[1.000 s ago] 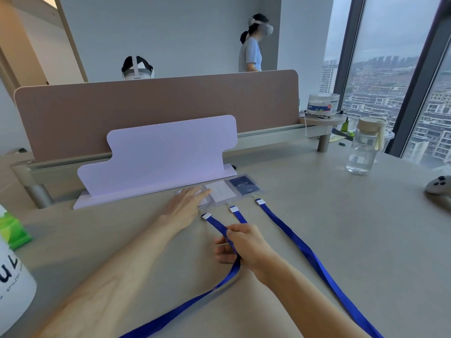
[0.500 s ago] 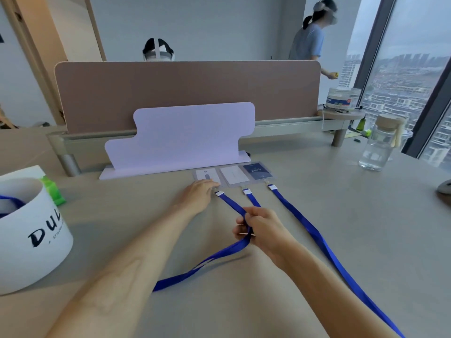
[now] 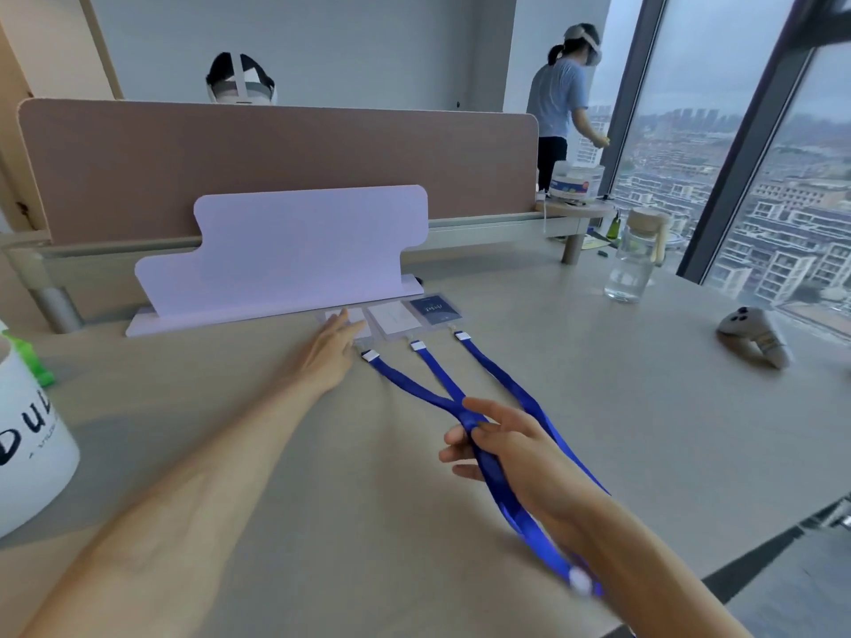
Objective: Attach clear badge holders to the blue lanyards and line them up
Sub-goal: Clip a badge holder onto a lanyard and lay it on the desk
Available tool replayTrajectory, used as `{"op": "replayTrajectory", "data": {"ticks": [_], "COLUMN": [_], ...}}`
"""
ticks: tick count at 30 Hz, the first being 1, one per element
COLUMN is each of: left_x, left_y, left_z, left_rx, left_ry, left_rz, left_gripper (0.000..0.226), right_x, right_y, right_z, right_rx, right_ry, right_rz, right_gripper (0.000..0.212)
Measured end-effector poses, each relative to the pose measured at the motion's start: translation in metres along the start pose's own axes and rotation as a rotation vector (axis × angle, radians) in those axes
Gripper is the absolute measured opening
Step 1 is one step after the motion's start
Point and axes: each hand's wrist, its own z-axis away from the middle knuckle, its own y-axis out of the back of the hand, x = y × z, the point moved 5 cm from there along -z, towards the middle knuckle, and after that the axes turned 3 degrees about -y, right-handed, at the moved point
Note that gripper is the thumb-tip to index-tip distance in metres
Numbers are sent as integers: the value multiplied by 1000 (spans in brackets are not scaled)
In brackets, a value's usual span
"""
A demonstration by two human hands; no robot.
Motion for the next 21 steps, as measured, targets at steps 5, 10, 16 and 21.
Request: {"op": "replayTrajectory", "data": {"ticks": [5,10,16,21], "left_x": [51,80,81,88], "left_y": [0,-18,-24,-19], "left_z": [55,91,100,105], "left_rx": [129,-107,-207,-267], "left_ry": [13,54,39,48], "left_rz": [60,-26,-274,-304], "left_gripper": [36,51,67,67], "right_x": [4,10,14,12], "right_y": [-3,-9,2,12], "right_z": [-4,11,45,75], "right_rx": [11,39,85,159], "right_ry": [-47,-78,-89,-67], "right_rz": [1,85,234,319], "right_gripper": [39,41,43,41]}}
